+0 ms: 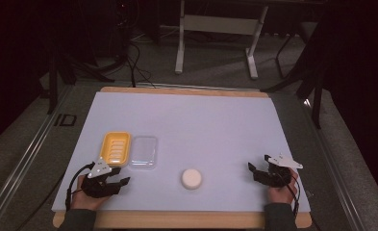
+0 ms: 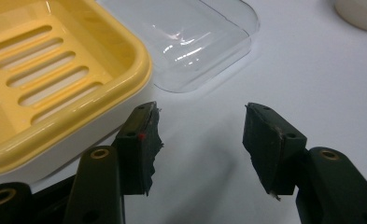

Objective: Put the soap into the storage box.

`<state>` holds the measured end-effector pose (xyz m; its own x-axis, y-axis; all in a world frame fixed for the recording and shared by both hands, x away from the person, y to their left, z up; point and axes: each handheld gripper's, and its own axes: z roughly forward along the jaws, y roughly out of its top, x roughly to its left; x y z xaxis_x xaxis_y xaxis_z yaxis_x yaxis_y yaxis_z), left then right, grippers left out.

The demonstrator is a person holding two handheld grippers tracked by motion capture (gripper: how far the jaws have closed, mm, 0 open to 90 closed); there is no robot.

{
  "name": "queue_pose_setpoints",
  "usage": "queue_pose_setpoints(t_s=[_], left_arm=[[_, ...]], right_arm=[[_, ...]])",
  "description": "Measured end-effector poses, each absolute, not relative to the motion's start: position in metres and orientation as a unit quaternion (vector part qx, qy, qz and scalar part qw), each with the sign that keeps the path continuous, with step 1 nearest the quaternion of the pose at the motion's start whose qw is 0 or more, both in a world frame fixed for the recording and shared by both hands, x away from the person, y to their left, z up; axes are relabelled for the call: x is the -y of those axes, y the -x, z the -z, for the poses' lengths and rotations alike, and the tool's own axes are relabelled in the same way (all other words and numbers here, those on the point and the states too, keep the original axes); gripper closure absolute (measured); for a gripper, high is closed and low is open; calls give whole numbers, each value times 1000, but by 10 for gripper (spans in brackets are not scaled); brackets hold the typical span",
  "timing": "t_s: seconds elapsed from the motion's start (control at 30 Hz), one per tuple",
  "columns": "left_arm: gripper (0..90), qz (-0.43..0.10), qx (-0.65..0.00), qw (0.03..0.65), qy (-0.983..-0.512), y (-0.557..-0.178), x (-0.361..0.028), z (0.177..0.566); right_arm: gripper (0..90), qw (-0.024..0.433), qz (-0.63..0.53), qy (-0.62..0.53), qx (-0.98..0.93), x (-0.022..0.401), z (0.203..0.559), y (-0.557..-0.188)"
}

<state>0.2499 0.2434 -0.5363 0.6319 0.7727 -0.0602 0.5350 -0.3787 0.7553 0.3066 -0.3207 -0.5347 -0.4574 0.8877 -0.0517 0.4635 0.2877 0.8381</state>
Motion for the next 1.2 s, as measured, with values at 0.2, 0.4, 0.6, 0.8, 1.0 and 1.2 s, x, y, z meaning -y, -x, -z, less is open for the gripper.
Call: queue_pose_setpoints(t_s=[0.2, 0.4, 0.6, 0.8, 1.0, 1.2], left_arm=[[451, -148, -394, 381, -823, -251, -242, 536], [440, -146, -392, 377, -826, -251, -243, 537], [408, -142, -384, 381, -829, -252, -240, 536], [382, -140, -376, 386, -831, -252, -241, 531], [365, -139, -368, 379, -837, -253, -240, 527], [360, -138, -355, 368, -848, -256, -239, 521]], right_arm=[[232, 274, -403, -444, -752, 322, 534, -304], [232, 275, -404, -442, -753, 321, 535, -304], [232, 282, -398, -436, -756, 319, 535, -303], [232, 285, -397, -436, -756, 319, 535, -303], [232, 290, -398, -435, -754, 319, 535, -302], [232, 291, -400, -433, -754, 319, 535, -301]])
